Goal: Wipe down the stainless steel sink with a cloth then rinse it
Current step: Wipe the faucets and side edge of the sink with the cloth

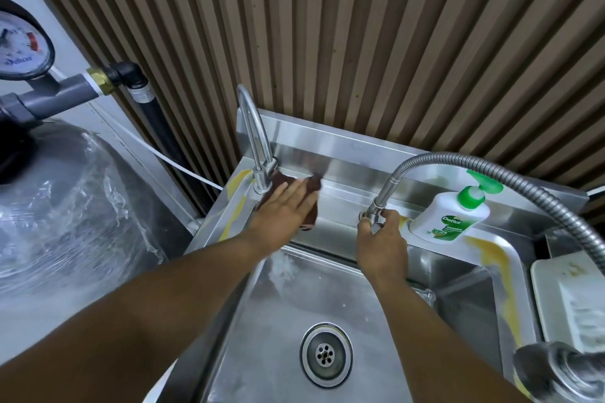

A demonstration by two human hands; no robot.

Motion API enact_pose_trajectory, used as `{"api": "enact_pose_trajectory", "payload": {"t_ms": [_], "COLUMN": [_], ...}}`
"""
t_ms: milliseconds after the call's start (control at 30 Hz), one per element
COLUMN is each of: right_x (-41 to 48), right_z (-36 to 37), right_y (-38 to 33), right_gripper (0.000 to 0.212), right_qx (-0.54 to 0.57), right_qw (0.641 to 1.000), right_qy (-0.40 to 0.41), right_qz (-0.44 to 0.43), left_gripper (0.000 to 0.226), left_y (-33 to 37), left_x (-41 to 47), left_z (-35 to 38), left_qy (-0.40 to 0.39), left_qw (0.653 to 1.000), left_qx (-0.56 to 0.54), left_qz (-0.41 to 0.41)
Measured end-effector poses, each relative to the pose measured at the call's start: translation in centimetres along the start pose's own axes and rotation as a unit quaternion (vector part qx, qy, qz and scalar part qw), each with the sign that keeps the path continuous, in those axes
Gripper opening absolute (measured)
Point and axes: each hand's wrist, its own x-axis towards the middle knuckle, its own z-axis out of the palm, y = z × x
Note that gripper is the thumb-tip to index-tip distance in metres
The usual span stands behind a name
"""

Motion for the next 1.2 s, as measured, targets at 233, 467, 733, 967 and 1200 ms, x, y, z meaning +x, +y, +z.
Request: {"api": "enact_pose_trajectory", "payload": {"t_ms": [233,467,733,967,1200], "right_x": [-0.3,-5.3,-5.9,-2.3,-2.3], "right_z": [0.3,2.5,7.8,10.5,10.6], "right_y": [-0.2,-0.7,-5.1,-7.3,-6.6], "right_gripper": [0.029,0.058,0.045,0.085,0.098], "right_qx": [0.004,0.105,-0.047,-0.386,-0.427], "right_qw": [1.000,0.978,0.990,0.870,0.847], "right_qy": [0.006,0.072,0.024,-0.217,-0.226], "right_qz": [0.021,0.163,-0.127,-0.216,-0.223], "left_gripper": [0.081,0.052,0.024,0.041,0.063], "left_y": [2.1,-2.6,-8.6,-9.1,-8.1], "left_x": [-1.5,-6.3,-6.3,-2.2,-6.1], "left_z": [-0.4,-5.1,-9.6,-2.7,-1.0], "left_qy": [-0.044,0.039,0.249,0.032,-0.061], "left_qw": [0.997,0.737,0.478,0.934,0.974], "left_qx": [-0.055,-0.622,-0.718,-0.301,-0.159], "left_qz": [-0.040,-0.263,-0.441,-0.190,-0.147]}}
